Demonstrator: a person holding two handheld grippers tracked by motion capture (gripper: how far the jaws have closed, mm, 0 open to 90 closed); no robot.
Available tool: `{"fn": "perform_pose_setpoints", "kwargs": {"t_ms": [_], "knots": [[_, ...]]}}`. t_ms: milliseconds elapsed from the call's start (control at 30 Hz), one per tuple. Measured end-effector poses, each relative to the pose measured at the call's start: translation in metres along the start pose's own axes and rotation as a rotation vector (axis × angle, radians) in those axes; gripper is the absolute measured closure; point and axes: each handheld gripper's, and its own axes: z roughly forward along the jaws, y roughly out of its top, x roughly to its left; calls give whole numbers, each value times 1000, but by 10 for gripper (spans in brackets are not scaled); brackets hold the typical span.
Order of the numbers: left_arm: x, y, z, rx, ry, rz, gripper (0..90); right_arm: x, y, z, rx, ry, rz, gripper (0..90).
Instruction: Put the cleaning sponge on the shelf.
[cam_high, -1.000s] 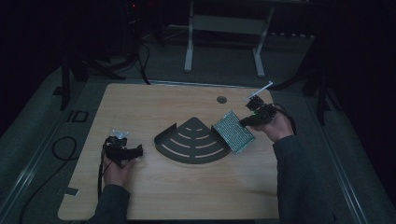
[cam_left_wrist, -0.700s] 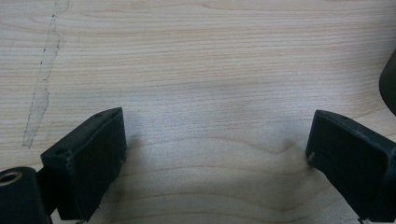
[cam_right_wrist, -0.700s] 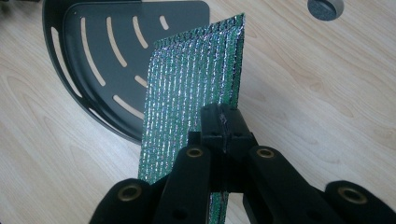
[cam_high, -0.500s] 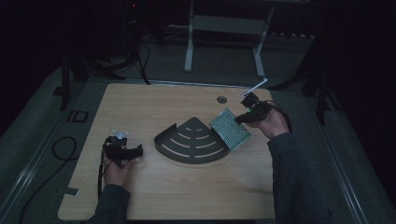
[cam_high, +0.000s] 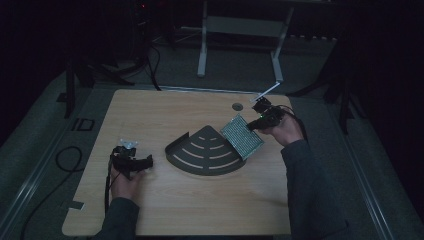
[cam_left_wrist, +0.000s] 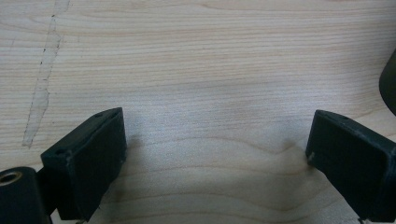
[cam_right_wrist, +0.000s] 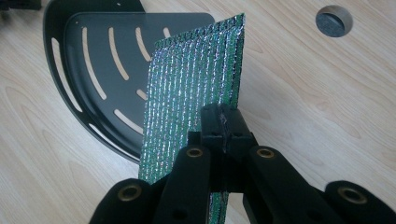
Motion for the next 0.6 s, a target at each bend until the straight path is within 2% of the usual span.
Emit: {"fn": "perform_pose_setpoints", "kwargs": {"t_ms": [300,600], "knots": [[0,0,0,0,0,0,54,5,8,11,15,-2,-20,898],[0,0,0,0,0,0,54,5,12,20,17,4,-17,897]]}}
